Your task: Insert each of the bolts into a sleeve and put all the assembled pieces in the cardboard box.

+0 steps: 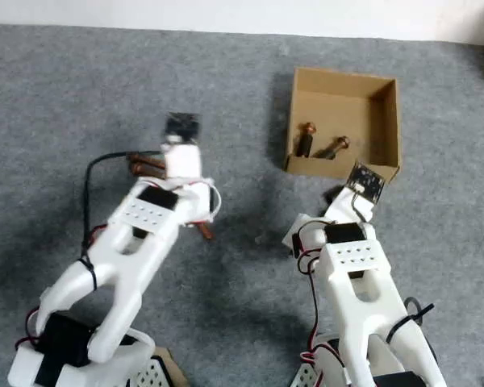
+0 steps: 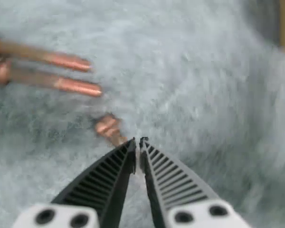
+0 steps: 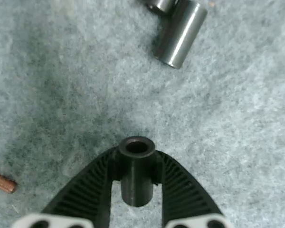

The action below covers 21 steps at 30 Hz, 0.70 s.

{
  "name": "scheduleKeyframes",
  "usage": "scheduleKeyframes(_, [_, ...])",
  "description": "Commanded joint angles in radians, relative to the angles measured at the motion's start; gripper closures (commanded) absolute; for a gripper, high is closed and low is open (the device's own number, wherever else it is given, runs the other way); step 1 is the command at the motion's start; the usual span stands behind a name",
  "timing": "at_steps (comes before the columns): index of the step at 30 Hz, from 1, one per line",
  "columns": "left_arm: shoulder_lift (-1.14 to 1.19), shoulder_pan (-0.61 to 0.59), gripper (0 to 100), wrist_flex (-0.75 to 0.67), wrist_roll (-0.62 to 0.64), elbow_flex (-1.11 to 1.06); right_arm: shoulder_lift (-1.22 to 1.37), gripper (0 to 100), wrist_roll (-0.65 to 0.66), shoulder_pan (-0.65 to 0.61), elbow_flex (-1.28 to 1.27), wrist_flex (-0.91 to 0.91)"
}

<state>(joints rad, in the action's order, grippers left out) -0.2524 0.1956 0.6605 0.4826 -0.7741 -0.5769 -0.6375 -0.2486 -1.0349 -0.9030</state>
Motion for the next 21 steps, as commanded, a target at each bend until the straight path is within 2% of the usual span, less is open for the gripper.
scheduleKeyframes(1, [-0.004,-0.077,97,-0.014,0.14,0.062,-0.024,99.5,-0.006,-0.007,0.008,0.022])
scheduleKeyframes(7, [-0.004,-0.12,96,-0.014,0.25,0.068,-0.024,99.5,-0.006,-0.007,0.008,0.022])
scheduleKeyframes(17, [0.007,-0.113,96,-0.014,0.264,0.064,-0.024,99.5,-0.006,-0.007,0.008,0.022])
scheduleKeyframes(21, [0.007,-0.11,94,-0.014,0.308,0.064,-0.024,99.5,-0.006,-0.007,0.007,0.022])
